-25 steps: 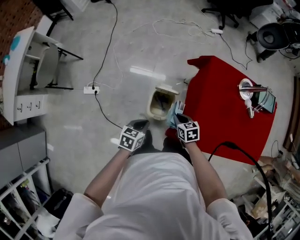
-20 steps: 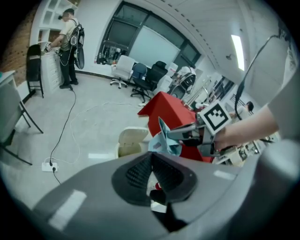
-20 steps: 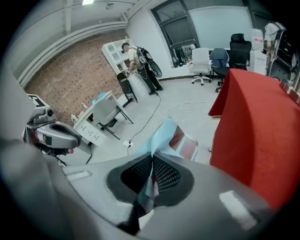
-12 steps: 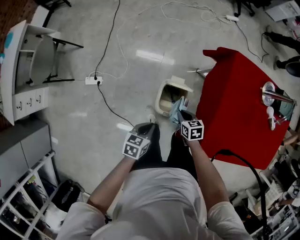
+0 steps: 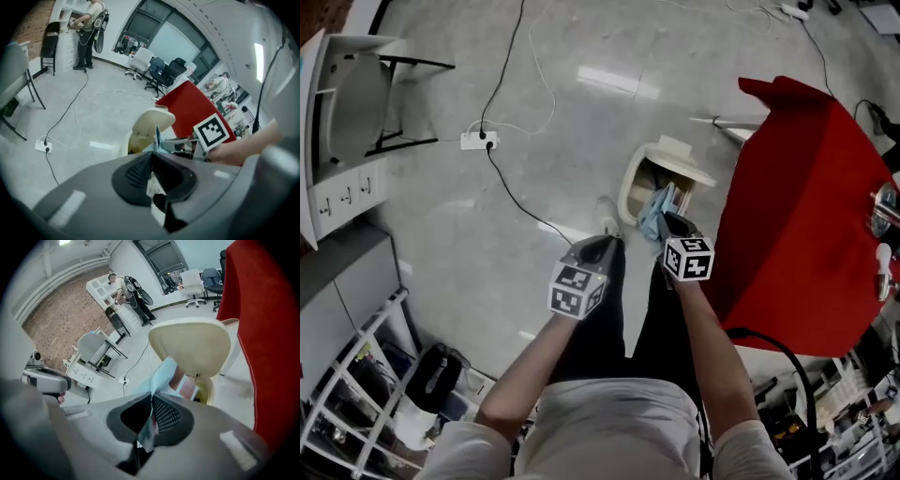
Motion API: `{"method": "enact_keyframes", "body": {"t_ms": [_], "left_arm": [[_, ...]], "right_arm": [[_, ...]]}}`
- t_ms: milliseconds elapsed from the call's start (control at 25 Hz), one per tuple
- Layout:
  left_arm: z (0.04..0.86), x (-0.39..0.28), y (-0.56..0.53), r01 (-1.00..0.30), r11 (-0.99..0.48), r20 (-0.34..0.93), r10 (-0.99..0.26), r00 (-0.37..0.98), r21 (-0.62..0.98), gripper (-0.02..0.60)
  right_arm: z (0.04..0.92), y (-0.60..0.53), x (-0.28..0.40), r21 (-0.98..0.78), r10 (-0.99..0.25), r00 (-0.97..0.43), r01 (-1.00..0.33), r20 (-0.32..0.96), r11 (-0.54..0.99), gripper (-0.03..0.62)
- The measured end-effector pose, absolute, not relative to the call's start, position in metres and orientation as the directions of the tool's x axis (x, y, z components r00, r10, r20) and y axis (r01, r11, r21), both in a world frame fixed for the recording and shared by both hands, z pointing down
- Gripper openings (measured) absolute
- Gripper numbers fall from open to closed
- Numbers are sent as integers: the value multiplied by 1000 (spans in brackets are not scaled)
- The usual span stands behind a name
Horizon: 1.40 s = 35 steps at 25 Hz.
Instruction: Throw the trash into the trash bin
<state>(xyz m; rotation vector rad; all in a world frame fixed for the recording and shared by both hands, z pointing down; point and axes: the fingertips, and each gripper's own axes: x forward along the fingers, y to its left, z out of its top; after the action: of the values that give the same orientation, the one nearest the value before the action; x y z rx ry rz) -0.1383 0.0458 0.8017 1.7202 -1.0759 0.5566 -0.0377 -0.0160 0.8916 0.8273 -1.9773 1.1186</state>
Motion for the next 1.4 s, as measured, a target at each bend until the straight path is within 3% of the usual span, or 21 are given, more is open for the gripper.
{"method": "enact_keyframes", "body": {"t_ms": [280, 400, 600, 960, 1080, 1400], "left_arm": [[838, -131, 44, -852, -117, 771, -376, 513, 510, 5], [840, -128, 54, -847, -123, 772, -359, 524, 517, 5], [836, -123, 67, -849, -132, 780, -342, 523, 511, 5], [770, -130, 62, -871, -156, 782, -388, 488, 465, 5], [734, -131, 64, -875, -173, 781, -397, 481, 451, 5], [657, -110, 65, -864, -275, 753, -426, 502, 421, 5]], "right_arm": [[952, -25, -30, -396, -194, -481, -847, 855, 354, 19], [958, -22, -28, -396, -185, -467, -860, 864, 324, 128], [946, -13, -25, -404, -178, -475, -855, 862, 326, 150], [855, -6, -20, -396, -205, -491, -840, 847, 372, 149], [807, 2, -19, -407, -204, -507, -827, 837, 387, 92], [709, 19, 12, -406, -246, -544, -799, 802, 443, 26]]}}
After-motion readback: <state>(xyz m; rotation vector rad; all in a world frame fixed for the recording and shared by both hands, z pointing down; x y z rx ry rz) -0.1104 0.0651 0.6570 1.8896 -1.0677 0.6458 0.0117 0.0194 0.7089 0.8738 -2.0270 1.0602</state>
